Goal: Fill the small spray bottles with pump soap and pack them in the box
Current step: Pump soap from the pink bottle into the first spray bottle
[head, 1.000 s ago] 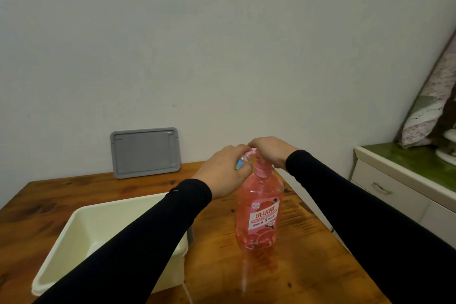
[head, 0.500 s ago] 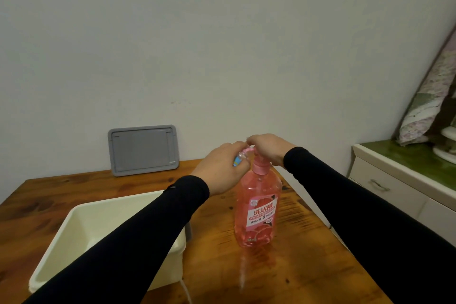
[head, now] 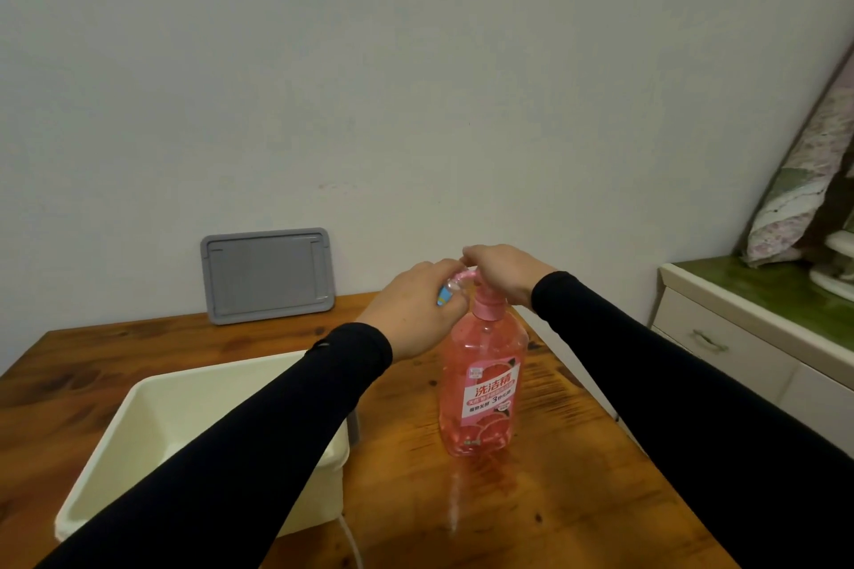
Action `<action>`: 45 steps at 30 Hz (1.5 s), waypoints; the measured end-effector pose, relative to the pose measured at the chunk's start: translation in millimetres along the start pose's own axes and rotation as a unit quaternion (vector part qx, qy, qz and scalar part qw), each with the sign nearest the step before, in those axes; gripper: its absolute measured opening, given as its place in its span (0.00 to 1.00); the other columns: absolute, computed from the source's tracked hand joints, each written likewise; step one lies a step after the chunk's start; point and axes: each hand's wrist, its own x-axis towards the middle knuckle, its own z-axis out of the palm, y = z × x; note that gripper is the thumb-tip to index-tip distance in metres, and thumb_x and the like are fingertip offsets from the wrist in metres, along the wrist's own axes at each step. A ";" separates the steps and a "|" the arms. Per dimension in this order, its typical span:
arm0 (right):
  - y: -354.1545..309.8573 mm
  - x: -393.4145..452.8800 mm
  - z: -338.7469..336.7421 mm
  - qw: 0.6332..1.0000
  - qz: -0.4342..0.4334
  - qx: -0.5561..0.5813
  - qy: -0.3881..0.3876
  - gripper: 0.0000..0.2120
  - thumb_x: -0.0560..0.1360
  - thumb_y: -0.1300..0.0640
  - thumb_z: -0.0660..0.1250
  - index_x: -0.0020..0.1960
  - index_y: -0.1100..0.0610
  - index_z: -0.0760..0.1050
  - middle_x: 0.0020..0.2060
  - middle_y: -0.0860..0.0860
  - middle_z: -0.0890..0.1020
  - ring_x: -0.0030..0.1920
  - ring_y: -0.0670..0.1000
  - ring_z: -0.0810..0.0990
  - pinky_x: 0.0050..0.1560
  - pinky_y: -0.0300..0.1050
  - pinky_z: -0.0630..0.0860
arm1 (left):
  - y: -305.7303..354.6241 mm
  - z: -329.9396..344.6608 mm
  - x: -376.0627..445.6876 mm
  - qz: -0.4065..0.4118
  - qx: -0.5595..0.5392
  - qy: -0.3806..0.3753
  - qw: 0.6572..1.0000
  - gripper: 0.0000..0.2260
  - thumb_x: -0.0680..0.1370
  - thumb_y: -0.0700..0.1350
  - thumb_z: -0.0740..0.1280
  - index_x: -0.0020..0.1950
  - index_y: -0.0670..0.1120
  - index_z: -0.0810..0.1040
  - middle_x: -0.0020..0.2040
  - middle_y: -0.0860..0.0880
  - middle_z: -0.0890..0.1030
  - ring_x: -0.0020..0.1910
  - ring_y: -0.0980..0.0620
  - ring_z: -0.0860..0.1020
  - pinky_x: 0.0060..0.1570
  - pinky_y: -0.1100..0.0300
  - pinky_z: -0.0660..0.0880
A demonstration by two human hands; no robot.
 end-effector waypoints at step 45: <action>4.6 5.4 0.6 0.995 -0.047 -0.087 0.004 0.15 0.80 0.60 0.52 0.62 0.63 0.71 0.55 0.61 0.77 0.53 0.58 0.76 0.54 0.49 0.73 | -5.3 5.0 -0.8 -0.003 -0.011 0.014 1.000 0.20 0.78 0.56 0.59 0.69 0.54 0.67 0.59 0.52 0.76 0.48 0.58 0.72 0.42 0.70 0.66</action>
